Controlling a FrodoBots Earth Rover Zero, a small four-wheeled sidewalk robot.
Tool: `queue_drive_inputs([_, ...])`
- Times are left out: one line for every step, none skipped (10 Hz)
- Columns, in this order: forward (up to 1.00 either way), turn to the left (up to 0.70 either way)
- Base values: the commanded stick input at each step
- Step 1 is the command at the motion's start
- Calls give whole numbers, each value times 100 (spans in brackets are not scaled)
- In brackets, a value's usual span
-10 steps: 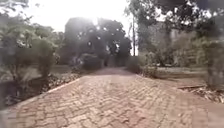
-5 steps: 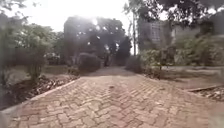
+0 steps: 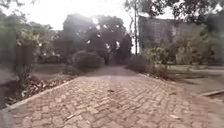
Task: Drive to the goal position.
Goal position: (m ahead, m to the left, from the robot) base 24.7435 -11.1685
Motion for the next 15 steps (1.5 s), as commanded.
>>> queue_drive_inputs([85, 0])
queue_drive_inputs([85, 0])
queue_drive_inputs([85, 0])
queue_drive_inputs([85, 0])
queue_drive_inputs([85, 0])
queue_drive_inputs([85, 0])
queue_drive_inputs([85, 0])
queue_drive_inputs([85, 0])
queue_drive_inputs([85, 0])
queue_drive_inputs([85, 0])
queue_drive_inputs([85, 0])
queue_drive_inputs([85, 0])
queue_drive_inputs([85, 0])
queue_drive_inputs([85, 0])
queue_drive_inputs([85, 0])
